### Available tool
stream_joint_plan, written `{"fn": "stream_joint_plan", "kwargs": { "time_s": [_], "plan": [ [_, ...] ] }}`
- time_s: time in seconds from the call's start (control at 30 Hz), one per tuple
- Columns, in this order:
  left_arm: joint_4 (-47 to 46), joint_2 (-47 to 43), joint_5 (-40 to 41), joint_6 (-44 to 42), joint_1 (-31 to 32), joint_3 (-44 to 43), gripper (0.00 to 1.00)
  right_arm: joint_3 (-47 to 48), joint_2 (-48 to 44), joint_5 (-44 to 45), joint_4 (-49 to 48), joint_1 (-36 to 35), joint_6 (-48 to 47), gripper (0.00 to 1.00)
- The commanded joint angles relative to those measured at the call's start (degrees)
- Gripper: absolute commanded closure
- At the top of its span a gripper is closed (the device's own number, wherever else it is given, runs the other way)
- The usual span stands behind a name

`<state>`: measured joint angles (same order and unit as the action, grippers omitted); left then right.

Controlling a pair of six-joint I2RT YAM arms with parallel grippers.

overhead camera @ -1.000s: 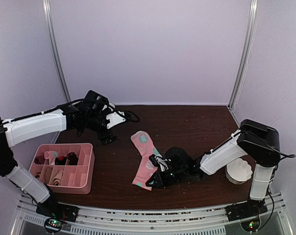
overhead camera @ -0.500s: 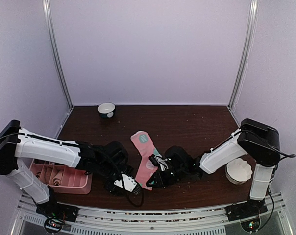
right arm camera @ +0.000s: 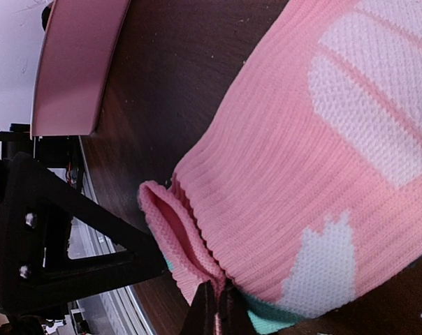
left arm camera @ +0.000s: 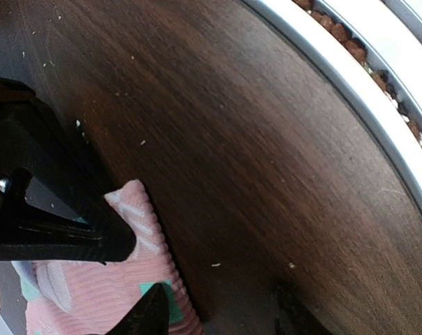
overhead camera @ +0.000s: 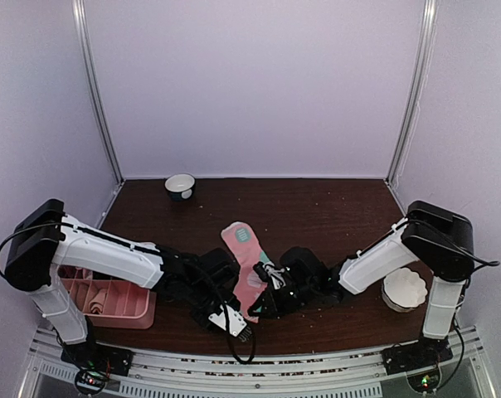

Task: Roll the socks
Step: Roll the sock.

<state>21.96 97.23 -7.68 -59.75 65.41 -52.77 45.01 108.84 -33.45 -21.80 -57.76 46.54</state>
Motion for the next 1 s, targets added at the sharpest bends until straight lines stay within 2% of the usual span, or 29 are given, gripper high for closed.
{"fn": "stream_joint_plan", "kwargs": {
  "time_s": [0.0,0.2,0.33,0.6,0.77,0.83,0.9,0.97],
  "plan": [
    [-2.7,-1.7,0.4,0.4,0.0,0.1,0.48,-3.9,2.8,2.2,12.3,0.2,0.0,1.00],
    [-2.4,-0.4,1.1,1.1,0.0,-0.8,0.47,-4.0,3.0,1.9,11.4,0.2,0.3,1.00],
    [-1.9,1.9,2.4,1.6,-0.3,-1.3,0.53,-4.6,2.9,1.8,10.5,0.2,0.8,1.00],
    [0.3,4.5,3.1,3.6,-2.6,-3.9,0.54,-5.1,2.9,1.3,9.1,0.2,1.0,1.00],
    [3.7,6.1,2.5,4.7,-2.5,-5.7,0.65,-5.0,2.5,1.3,8.9,0.2,1.4,1.00],
    [4.3,5.7,2.0,5.2,-2.4,-5.3,0.67,-5.1,2.5,1.0,8.5,0.2,1.9,1.00],
    [3.1,4.7,2.4,5.6,-1.8,-4.0,0.65,-5.0,2.7,0.8,8.1,0.3,2.3,1.00],
    [0.7,2.8,3.0,5.3,-1.2,-2.0,0.53,-5.0,2.9,0.7,8.0,0.2,2.4,1.00]
  ]
}}
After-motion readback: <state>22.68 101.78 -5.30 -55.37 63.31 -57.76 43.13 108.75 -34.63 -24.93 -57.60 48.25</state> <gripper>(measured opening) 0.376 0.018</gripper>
